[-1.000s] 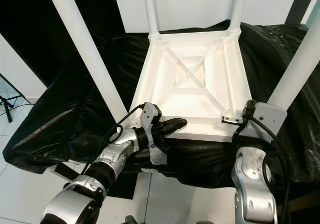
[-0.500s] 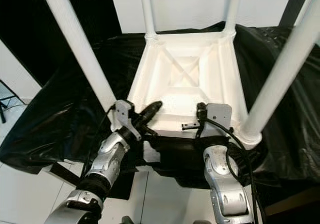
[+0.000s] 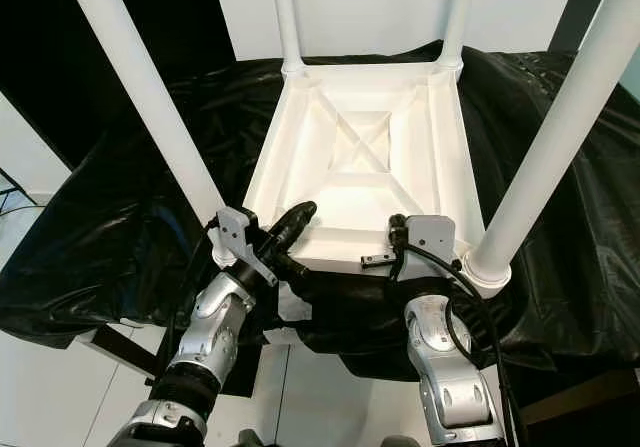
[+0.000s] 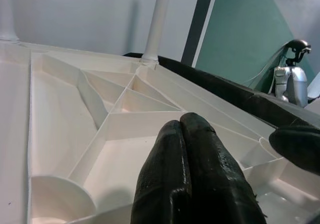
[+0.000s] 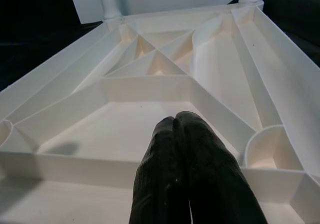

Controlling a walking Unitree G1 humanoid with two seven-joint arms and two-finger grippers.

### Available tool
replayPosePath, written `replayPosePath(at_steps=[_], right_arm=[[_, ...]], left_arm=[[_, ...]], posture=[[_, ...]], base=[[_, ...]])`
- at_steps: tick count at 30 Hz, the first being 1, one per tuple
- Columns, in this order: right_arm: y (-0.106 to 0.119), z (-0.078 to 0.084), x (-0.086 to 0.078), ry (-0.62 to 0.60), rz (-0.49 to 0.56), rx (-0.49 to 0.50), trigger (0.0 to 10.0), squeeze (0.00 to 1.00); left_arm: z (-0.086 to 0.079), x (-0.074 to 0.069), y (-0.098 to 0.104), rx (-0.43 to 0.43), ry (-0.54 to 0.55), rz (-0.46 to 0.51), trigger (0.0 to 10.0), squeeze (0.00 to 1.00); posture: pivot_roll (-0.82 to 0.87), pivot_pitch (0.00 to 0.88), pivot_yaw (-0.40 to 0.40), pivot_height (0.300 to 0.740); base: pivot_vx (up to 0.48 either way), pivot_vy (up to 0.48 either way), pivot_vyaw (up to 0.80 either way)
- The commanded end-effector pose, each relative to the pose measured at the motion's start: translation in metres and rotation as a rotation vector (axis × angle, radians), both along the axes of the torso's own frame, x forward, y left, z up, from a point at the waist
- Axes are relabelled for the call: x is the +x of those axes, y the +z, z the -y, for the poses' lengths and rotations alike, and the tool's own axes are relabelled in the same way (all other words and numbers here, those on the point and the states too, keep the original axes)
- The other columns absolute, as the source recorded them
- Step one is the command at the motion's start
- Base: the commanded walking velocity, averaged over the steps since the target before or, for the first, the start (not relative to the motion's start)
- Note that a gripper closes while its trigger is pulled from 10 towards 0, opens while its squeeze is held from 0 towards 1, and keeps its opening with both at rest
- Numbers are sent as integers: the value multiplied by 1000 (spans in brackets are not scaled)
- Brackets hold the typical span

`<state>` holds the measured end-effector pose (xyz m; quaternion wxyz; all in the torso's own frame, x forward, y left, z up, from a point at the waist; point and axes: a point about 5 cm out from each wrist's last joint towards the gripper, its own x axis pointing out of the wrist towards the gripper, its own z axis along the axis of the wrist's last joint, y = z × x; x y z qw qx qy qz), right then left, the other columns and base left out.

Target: Building children table

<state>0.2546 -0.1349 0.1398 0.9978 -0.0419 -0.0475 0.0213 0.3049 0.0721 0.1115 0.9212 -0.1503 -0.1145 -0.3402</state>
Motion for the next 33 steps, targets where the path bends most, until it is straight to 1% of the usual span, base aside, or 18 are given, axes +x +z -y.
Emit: replayPosePath(at_steps=[1, 9, 13, 18, 20, 21, 23, 24, 25, 28, 29, 30, 31, 33], right_arm=[[-1, -5, 2, 14, 6, -16, 10000, 0], [-2, -11, 6, 27, 25, -35, 10000, 0], [-2, -10, 6, 22, 32, -35, 10000, 0], [-7, -4, 5, -11, 30, -11, 10000, 0], [-8, -3, 5, -13, 26, -5, 10000, 0], [-9, -5, 4, -6, 27, -5, 10000, 0], [-9, -5, 4, -6, 27, -5, 10000, 0], [-10, -7, 5, 2, 32, -9, 10000, 0], [-10, -13, 7, 6, 48, -10, 10000, 0], [-10, -13, 7, 6, 48, -10, 10000, 0], [-10, -16, 8, 6, 53, -9, 10000, 0], [-10, -23, 10, 17, 64, -19, 10000, 0], [-10, -23, 10, 17, 64, -19, 10000, 0], [-6, -31, 12, 49, 91, -45, 10000, 0]], left_arm=[[-8, 0, -6, 13, 91, -52, 10000, 0], [-6, 3, -8, 33, 121, -84, 10000, 0], [-5, 3, -8, 33, 127, -89, 10000, 0], [-4, -1, -10, 49, 147, -108, 10000, 0], [-4, -2, -11, 51, 149, -108, 10000, 0], [-7, -4, -11, 37, 154, -99, 10000, 0], [-7, -4, -11, 37, 154, -99, 10000, 0], [-9, -6, -9, 21, 152, -78, 10000, 0], [-10, -8, -4, 27, 118, -38, 10000, 0], [-10, -8, -4, 27, 118, -38, 10000, 0], [-9, -7, -2, 39, 105, -29, 10000, 0], [-11, -4, -2, 48, 103, -42, 10000, 0], [-11, -4, -2, 48, 103, -42, 10000, 0], [-9, -3, -1, 61, 86, -42, 10000, 0]], posture=[[-179, 47, 65, 740], [-154, 29, 67, 740], [-147, 25, 64, 740], [-150, 40, 59, 740], [-163, 52, 65, 740], [-198, 55, 83, 740], [-198, 55, 83, 740], [-212, 40, 119, 740], [-225, 36, 157, 740], [-225, 36, 157, 740], [-242, 37, 177, 740], [-268, 36, 213, 740], [-268, 36, 213, 740], [-252, 45, 206, 740]], base=[[0, 0, 0], [0, 0, 0], [0, 0, 0], [0, 0, 0], [0, 0, 0], [0, 0, 0], [0, 0, 0], [0, 0, 0], [0, 0, 0], [0, 0, 0], [0, 0, 0], [0, 0, 0], [0, 0, 0], [0, 0, 0]])
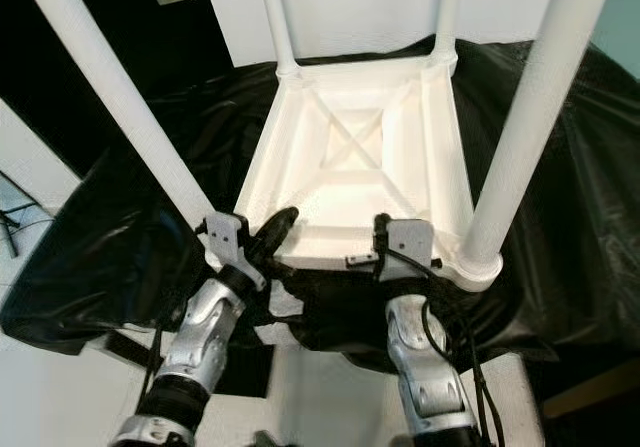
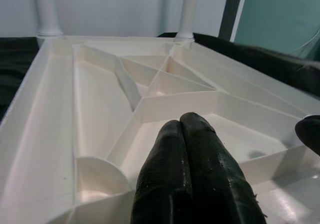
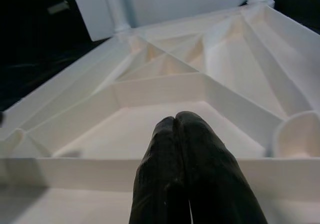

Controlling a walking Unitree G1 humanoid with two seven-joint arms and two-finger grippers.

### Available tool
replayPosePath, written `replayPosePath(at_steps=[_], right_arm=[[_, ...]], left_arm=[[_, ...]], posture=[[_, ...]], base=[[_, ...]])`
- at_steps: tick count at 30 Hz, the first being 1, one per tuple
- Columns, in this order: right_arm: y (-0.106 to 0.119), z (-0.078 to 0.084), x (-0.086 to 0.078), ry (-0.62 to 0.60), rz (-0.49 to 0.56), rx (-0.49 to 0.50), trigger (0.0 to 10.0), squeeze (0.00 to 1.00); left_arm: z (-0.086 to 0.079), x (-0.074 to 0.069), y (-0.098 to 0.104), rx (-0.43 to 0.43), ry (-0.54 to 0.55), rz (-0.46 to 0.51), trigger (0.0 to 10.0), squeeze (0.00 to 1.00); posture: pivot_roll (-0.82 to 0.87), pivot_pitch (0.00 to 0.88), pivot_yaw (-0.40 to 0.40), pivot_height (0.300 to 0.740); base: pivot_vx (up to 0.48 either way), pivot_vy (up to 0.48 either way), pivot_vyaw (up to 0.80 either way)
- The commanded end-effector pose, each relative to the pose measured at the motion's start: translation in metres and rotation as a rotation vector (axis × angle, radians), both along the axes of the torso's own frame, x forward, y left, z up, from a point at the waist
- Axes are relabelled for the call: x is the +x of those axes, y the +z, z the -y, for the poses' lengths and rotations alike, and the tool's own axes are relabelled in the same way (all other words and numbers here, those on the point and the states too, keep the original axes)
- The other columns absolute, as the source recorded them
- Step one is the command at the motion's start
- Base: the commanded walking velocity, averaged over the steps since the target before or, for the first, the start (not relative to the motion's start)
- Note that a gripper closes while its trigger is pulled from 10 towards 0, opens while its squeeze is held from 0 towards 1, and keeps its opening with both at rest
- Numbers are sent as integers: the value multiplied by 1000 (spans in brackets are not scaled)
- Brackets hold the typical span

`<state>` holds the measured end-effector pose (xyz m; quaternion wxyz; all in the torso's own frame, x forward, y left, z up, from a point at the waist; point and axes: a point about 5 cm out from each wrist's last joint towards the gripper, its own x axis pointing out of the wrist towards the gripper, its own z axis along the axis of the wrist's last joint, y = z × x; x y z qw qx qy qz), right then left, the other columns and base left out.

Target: Building children table

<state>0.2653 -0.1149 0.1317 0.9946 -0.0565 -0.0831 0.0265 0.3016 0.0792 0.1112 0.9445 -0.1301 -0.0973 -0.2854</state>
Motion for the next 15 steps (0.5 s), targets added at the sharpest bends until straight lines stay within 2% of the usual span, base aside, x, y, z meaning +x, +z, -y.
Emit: replayPosePath(at_steps=[1, 6, 7, 15], right_arm=[[2, -11, 1, 37, 19, -18, 10000, 0], [2, -14, 1, 52, 27, -26, 10000, 0], [2, -13, 1, 59, 27, -30, 10000, 0], [-1, -9, 6, 40, 21, -7, 10000, 0]], left_arm=[[-2, 0, -1, 17, -30, -4, 10000, 0], [-1, 1, 1, 19, -25, -4, 10000, 0], [1, 4, 4, 9, -9, -4, 10000, 0], [-3, 10, 12, 4, -18, 10, 10000, 0]], posture=[[-252, 45, 206, 740], [-243, 46, 191, 740], [-209, 39, 168, 740], [-157, 5, 145, 740]], base=[[0, 0, 0], [0, 0, 0], [0, 0, 0], [0, 0, 0]])
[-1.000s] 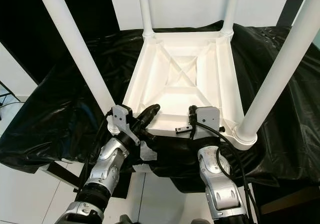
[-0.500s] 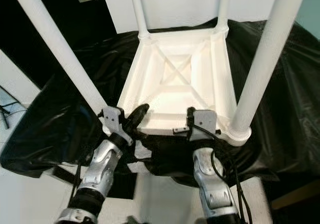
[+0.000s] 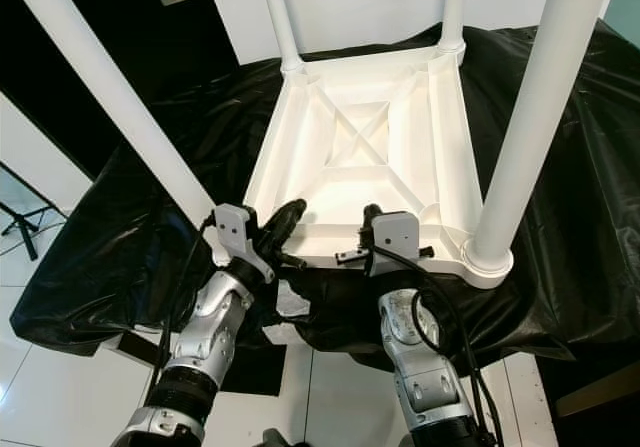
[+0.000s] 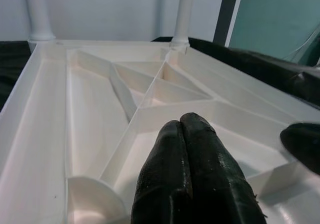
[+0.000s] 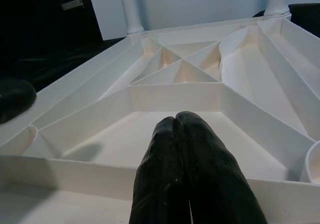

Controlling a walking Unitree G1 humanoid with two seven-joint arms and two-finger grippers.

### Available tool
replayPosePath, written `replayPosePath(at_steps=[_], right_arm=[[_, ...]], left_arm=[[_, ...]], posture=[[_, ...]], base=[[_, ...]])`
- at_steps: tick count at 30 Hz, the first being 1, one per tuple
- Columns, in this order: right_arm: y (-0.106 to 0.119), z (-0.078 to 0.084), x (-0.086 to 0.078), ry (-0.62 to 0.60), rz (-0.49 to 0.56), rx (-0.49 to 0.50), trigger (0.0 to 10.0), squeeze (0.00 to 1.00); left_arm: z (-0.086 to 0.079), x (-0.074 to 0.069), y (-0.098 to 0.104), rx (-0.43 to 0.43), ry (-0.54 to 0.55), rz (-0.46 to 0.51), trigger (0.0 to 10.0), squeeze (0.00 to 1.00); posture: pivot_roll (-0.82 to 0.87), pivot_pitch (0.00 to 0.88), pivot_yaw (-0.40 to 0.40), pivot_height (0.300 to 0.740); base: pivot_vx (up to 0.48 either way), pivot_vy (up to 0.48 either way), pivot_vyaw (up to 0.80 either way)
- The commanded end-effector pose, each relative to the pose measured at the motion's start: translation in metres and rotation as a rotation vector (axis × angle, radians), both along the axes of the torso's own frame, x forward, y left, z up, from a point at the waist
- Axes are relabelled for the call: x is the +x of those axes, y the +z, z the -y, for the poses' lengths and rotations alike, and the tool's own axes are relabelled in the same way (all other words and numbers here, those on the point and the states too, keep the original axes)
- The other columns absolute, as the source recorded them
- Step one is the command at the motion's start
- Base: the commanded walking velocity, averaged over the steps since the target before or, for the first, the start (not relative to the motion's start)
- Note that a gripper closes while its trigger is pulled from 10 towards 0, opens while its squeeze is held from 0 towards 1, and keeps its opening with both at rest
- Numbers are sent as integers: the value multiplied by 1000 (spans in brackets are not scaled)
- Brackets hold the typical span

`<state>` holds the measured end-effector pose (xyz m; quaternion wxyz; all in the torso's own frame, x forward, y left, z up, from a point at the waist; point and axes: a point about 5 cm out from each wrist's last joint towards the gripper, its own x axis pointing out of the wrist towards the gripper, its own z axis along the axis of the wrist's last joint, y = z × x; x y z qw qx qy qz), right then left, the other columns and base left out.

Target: Building children table

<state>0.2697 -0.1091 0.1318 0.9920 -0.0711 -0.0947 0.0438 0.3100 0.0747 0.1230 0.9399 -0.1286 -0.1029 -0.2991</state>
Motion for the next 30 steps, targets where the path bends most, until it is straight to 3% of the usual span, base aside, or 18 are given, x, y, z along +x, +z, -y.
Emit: replayPosePath(at_steps=[1, 6, 12, 17, 18, 20, 21, 30], right_arm=[[-1, -3, 1, 7, -2, 25, 10000, 0], [3, -3, 11, 51, 11, -1, 10000, 0], [4, -7, 14, 79, 16, -13, 10000, 0], [6, 0, 13, 67, 25, -15, 10000, 0], [6, 5, 12, 41, 23, -3, 10000, 0], [5, 8, 11, 23, 23, 6, 10000, 0], [5, 13, 9, -1, 19, 31, 10000, 1000], [5, 28, -3, -87, 29, 56, 10000, 1000]], left_arm=[[-7, 2, 0, 3, 9, -6, 10000, 0], [0, 6, 2, -9, 13, -8, 10000, 0], [3, 4, 1, -8, 18, -5, 10000, 0], [-5, 5, 2, -21, 41, 10, 10000, 0], [-8, 4, 2, -29, 40, 15, 10000, 792], [-10, 4, 1, -34, 38, 17, 10000, 792], [-10, 2, 2, -26, 32, 34, 10000, 1000], [-8, -5, -1, -8, 53, 45, 10000, 1000]], posture=[[-157, 5, 145, 740], [-113, 0, 78, 740], [-109, 0, 65, 740], [-106, 0, 59, 740], [-105, 0, 58, 740], [-105, 0, 58, 740], [-106, 0, 57, 740], [-120, 4, 57, 740]], base=[[0, 0, 0], [0, 0, 0], [0, 0, 0], [0, 0, 0], [0, 0, 0], [0, 0, 0], [0, 0, 0], [0, 0, 0]])
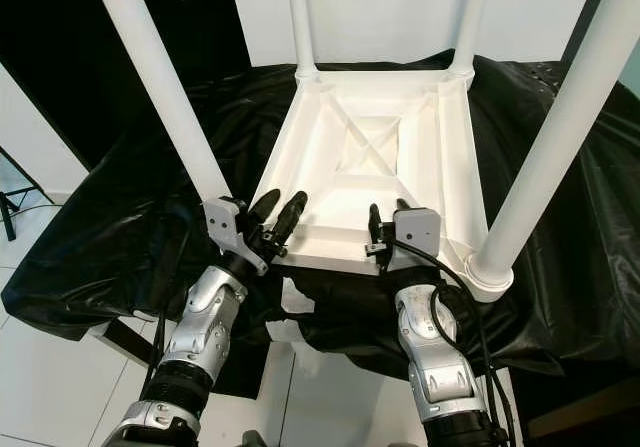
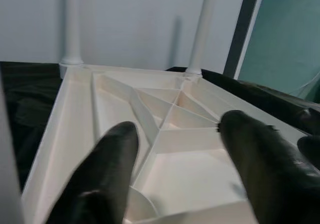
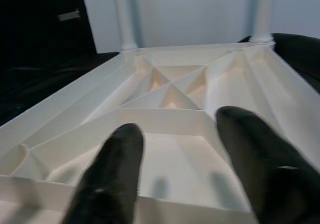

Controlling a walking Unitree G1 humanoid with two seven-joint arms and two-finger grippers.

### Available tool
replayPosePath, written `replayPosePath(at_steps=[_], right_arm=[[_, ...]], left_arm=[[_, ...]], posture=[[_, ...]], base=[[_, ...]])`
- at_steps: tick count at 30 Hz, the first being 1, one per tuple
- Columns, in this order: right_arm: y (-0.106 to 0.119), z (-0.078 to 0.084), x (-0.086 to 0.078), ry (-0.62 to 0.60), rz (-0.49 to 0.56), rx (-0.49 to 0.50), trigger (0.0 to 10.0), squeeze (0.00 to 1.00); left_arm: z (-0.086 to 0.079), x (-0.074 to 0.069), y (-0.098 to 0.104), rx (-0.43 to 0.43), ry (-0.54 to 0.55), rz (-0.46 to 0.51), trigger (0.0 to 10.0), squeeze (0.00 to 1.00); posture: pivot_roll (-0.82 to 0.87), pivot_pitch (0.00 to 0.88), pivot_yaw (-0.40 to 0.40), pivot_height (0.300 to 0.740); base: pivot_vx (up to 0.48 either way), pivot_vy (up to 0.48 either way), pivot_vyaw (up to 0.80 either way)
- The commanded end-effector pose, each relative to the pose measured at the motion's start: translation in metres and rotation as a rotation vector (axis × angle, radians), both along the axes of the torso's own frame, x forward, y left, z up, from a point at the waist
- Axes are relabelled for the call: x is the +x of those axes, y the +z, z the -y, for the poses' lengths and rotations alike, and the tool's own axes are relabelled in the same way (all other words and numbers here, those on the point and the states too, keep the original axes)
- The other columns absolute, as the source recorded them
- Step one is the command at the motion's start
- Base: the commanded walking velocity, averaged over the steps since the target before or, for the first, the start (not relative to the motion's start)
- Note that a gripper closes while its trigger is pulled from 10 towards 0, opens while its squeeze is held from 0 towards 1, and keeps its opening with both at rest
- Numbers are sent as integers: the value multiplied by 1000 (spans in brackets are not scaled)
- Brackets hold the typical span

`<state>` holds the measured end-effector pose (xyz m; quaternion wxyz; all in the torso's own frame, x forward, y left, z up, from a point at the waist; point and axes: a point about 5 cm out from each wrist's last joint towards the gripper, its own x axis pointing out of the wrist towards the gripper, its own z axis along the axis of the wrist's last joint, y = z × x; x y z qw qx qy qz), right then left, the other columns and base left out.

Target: Building children table

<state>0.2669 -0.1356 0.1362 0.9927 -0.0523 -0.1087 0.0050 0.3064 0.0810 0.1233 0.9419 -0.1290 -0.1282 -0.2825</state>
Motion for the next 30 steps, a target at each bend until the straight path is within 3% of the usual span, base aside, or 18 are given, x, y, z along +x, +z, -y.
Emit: replayPosePath(at_steps=[1, 2, 3, 4, 5, 16, 18, 22, 30], right_arm=[[0, 3, -2, -23, -4, 9, 10000, 1000], [1, 4, -3, -26, -5, 9, 10000, 1000], [2, 3, -4, -26, -3, 9, 10000, 922], [2, 3, -4, -26, -3, 9, 10000, 922], [3, 3, -5, -23, -4, 9, 10000, 12], [8, 8, -25, 68, -36, -26, 10000, 0], [14, 12, -33, 79, -43, -34, 10000, 0], [16, 9, -35, 77, -50, -18, 10000, 0], [18, 10, -39, 62, -60, -6, 10000, 0]], left_arm=[[-1, -2, -3, 17, 14, -2, 10000, 1000], [1, -4, -4, 25, -2, -5, 10000, 1000], [3, -6, -5, 30, -20, -2, 10000, 0], [3, -6, -5, 30, -20, -2, 10000, 0], [3, -8, -4, 31, -33, 2, 10000, 0], [0, -17, -10, 85, -147, 7, 10000, 0], [3, -23, -20, 156, -279, -6, 10000, 0], [5, -23, -26, 190, -342, -25, 10000, 0], [5, -18, -23, 193, -364, -33, 10000, 0]], posture=[[-122, 5, 56, 740], [-123, 6, 54, 740], [-123, 10, 53, 740], [-123, 10, 53, 740], [-122, 12, 54, 740], [-121, 15, 54, 740], [-132, 14, 57, 740], [-148, 18, 61, 740], [-163, 23, 63, 740]], base=[[0, 0, 0], [0, 0, 0], [0, 0, 0], [0, 0, 0], [0, 0, 0], [0, 0, 0], [0, 0, 0], [0, 0, 0], [0, 0, 0]])
